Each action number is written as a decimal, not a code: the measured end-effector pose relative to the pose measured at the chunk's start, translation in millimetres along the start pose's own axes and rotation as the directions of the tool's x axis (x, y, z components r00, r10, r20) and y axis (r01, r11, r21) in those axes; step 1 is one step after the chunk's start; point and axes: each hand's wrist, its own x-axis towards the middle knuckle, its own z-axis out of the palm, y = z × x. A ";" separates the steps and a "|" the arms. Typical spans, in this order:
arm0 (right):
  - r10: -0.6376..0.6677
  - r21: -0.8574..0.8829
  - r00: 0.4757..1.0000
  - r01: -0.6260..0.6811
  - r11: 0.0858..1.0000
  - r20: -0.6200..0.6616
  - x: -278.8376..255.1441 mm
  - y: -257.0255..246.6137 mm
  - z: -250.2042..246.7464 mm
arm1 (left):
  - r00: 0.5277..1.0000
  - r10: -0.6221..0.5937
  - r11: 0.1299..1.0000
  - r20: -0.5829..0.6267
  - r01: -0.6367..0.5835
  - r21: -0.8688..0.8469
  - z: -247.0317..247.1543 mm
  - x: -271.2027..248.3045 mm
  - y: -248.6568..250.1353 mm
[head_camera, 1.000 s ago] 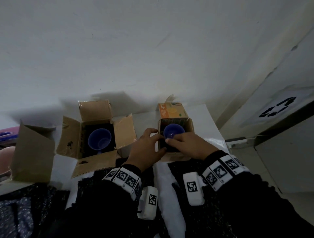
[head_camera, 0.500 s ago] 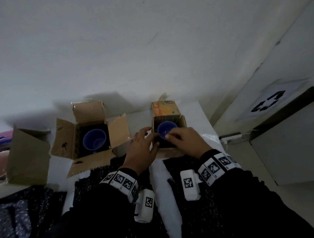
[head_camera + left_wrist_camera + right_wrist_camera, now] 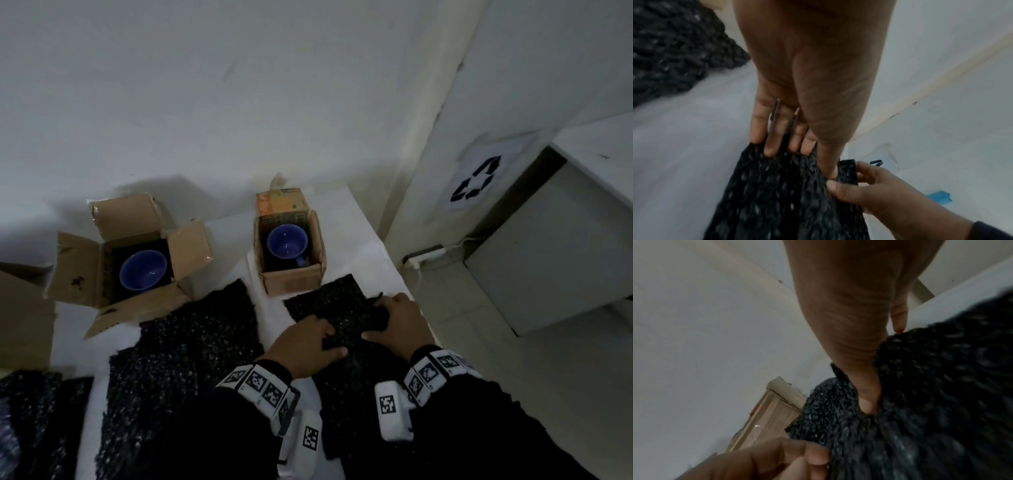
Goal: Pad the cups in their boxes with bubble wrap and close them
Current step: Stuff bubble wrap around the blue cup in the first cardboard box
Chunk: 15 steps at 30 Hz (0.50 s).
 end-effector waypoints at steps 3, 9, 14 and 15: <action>-0.101 0.086 0.970 0.123 0.989 -0.221 -2.4 7.2 2.7 | 0.996 -0.065 0.997 -0.063 0.062 -0.045 14.8 1.3 3.4; -0.253 0.169 0.856 0.360 0.917 -0.451 -13.9 -0.7 -21.4 | 0.981 -0.131 0.991 -0.142 0.124 -0.056 22.1 -1.7 7.5; -0.114 0.612 0.950 0.275 0.741 -0.290 -19.0 -21.8 -55.0 | 0.958 -0.121 0.887 -0.261 -0.014 -0.462 24.1 -7.0 16.8; -0.093 0.653 0.954 0.265 0.710 -0.286 -18.8 -25.8 -60.1 | 0.964 -0.109 0.802 -0.241 -0.058 -0.595 20.1 -9.8 22.6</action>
